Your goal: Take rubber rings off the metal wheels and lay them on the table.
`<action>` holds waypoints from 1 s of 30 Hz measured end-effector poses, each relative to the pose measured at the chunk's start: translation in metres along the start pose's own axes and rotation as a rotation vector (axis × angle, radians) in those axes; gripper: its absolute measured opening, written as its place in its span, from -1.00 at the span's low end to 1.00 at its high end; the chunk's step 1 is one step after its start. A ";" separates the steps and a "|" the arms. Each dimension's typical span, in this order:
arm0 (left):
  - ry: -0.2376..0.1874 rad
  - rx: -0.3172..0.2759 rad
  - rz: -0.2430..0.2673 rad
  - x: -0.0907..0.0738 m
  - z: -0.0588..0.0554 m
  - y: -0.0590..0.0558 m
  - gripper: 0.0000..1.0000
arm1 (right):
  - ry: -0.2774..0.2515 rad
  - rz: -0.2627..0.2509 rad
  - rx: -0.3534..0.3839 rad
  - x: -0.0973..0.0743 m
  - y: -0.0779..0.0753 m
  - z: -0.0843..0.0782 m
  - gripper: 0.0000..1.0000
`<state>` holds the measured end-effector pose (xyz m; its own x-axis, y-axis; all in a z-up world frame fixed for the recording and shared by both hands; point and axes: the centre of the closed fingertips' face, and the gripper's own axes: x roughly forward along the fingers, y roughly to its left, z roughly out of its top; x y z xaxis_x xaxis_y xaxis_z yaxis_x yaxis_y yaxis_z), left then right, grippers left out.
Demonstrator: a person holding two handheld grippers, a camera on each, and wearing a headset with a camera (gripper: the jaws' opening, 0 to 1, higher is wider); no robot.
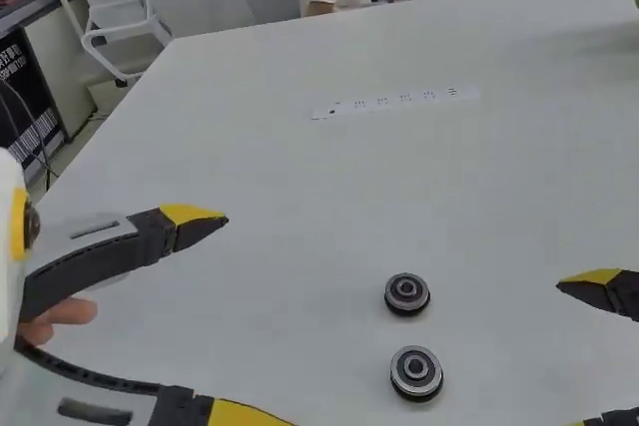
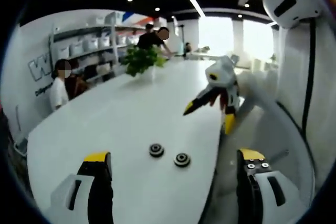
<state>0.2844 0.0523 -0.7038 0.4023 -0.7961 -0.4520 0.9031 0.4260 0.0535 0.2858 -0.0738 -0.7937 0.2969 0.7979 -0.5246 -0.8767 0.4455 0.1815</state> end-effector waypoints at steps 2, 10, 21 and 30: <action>-0.005 0.022 -0.016 0.005 0.004 -0.002 1.00 | 0.004 0.019 -0.019 0.002 0.001 0.002 0.86; -0.006 0.073 -0.078 0.035 0.011 -0.013 1.00 | -0.008 0.061 -0.043 0.013 0.000 0.007 0.80; -0.010 0.059 -0.102 0.065 0.003 -0.007 0.88 | -0.059 0.120 -0.059 0.032 0.003 0.010 0.58; -0.014 0.028 -0.115 0.082 -0.010 -0.006 0.54 | -0.054 0.122 -0.068 0.045 -0.003 0.003 0.37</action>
<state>0.3109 -0.0114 -0.7504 0.2979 -0.8450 -0.4442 0.9471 0.3196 0.0272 0.3025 -0.0380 -0.8155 0.2049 0.8658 -0.4564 -0.9305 0.3170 0.1836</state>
